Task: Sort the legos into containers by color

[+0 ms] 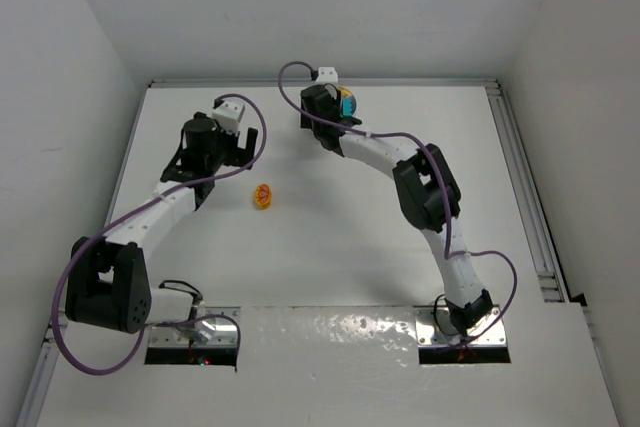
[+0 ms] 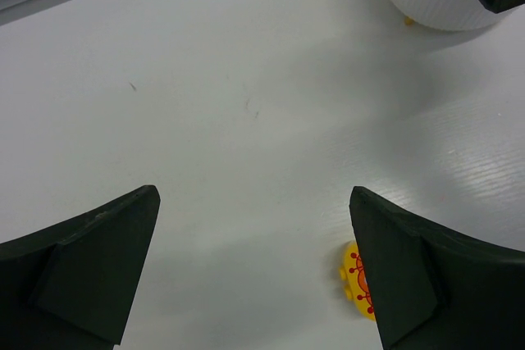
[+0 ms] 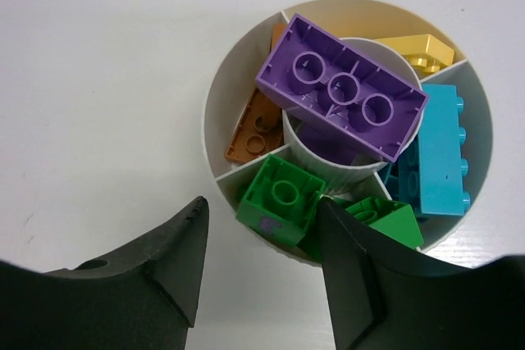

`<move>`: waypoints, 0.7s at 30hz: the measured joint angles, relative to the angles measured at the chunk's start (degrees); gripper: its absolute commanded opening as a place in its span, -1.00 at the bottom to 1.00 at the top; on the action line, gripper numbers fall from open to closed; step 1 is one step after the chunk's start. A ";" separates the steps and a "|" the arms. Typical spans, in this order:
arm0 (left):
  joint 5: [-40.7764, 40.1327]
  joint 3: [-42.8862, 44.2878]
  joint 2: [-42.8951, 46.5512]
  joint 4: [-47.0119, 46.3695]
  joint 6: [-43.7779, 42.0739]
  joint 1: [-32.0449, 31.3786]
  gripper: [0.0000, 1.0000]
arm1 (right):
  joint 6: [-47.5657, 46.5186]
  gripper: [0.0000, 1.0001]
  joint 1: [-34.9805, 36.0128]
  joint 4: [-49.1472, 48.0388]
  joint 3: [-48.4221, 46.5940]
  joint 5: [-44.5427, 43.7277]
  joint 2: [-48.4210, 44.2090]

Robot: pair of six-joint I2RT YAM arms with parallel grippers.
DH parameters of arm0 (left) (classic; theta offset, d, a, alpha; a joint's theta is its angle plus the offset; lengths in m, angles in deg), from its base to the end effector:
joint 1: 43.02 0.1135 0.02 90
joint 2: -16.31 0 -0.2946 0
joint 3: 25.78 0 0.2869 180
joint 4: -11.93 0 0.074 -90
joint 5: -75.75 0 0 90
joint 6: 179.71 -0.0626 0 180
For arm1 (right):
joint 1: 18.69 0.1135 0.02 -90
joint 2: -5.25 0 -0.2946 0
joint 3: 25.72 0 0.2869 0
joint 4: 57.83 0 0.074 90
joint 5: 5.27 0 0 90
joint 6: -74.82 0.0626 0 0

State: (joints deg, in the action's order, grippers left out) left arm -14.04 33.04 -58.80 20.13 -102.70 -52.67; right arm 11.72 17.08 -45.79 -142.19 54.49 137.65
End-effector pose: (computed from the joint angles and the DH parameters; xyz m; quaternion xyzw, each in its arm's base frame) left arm 0.3391 -0.0579 0.2611 0.1660 0.8244 0.0142 0.5409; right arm 0.5115 0.3296 0.1922 0.0700 0.8353 0.0677 0.5411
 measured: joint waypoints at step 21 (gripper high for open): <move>-9.14 3.10 -0.07 7.54 9.38 4.94 1.00 | -1.62 0.33 1.68 5.01 4.68 9.55 -15.67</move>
State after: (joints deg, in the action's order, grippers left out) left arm -23.18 36.14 -58.86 27.67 -93.32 -47.73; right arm 10.10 18.76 -40.78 -137.51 64.04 121.97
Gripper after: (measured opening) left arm 0.999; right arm 0.644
